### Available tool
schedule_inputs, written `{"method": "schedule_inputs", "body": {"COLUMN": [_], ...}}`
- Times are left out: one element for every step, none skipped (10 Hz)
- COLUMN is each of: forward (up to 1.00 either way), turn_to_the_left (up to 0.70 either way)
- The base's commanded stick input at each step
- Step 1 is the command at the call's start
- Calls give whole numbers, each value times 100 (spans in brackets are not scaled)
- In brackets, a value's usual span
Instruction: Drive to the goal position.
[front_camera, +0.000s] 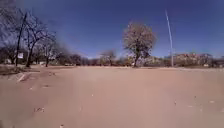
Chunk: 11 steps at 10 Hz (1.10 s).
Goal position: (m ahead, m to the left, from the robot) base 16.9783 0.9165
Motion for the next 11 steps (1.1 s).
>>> {"method": "schedule_inputs", "body": {"forward": [100, 100, 100, 100, 100, 100, 100, 100, 100, 100, 100], "turn_to_the_left": [0, 0, 0, 0, 0, 0, 0, 0, 0, 0, 0]}}
